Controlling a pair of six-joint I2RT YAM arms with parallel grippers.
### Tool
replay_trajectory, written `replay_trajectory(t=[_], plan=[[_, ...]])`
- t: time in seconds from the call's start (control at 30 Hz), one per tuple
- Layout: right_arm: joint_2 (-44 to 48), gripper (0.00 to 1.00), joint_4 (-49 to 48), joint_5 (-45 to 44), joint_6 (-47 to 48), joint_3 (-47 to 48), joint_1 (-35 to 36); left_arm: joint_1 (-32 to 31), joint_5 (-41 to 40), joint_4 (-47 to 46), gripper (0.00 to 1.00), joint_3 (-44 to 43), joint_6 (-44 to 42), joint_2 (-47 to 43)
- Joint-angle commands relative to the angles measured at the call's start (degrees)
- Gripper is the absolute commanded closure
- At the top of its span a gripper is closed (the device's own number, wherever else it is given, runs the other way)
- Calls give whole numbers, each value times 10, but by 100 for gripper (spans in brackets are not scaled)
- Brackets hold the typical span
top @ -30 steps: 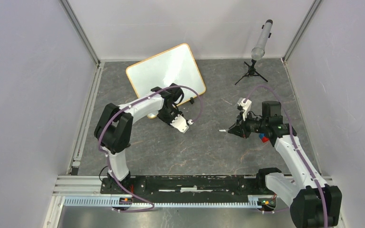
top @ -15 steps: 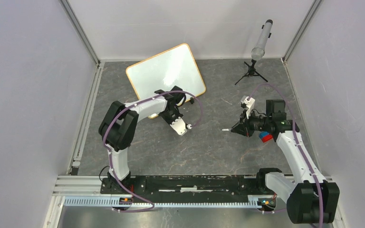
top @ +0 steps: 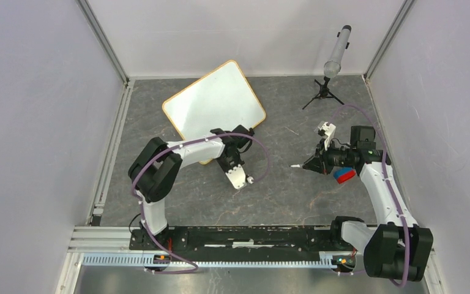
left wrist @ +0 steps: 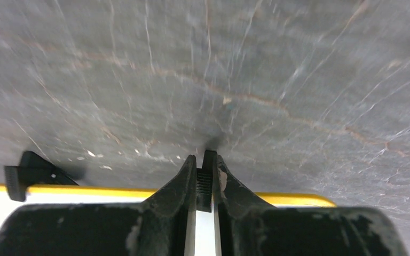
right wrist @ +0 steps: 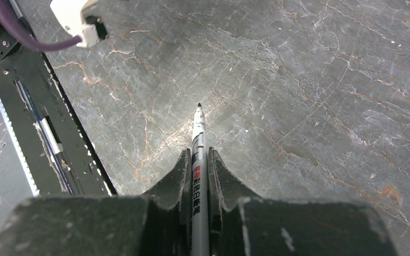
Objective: Write a sentence on the whiteboard
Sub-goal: Move the whiteboard to the center of the board.
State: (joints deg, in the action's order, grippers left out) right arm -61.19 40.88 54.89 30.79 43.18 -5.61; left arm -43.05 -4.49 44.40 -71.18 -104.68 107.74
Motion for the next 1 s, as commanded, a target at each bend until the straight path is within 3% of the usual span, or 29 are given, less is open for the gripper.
replay_trajectory(t=[0.0,0.53,0.67,0.73,0.83,0.97], plan=[[-3,100,23,22,30,27,-13,-52,37,25,98,27,31,-32],[-3,100,60,21,68,30,-32,-223,54,67,96,77,190,-70],[-4,100,62,25,69,31,-34,-200,78,106,64,-3,233,-62],[-8,100,64,28,69,34,-36,-176,75,119,55,-35,226,-51],[-14,100,67,32,72,39,-40,-142,60,133,46,-71,212,-24],[-18,100,73,33,79,40,-45,-112,18,118,43,-82,191,4]])
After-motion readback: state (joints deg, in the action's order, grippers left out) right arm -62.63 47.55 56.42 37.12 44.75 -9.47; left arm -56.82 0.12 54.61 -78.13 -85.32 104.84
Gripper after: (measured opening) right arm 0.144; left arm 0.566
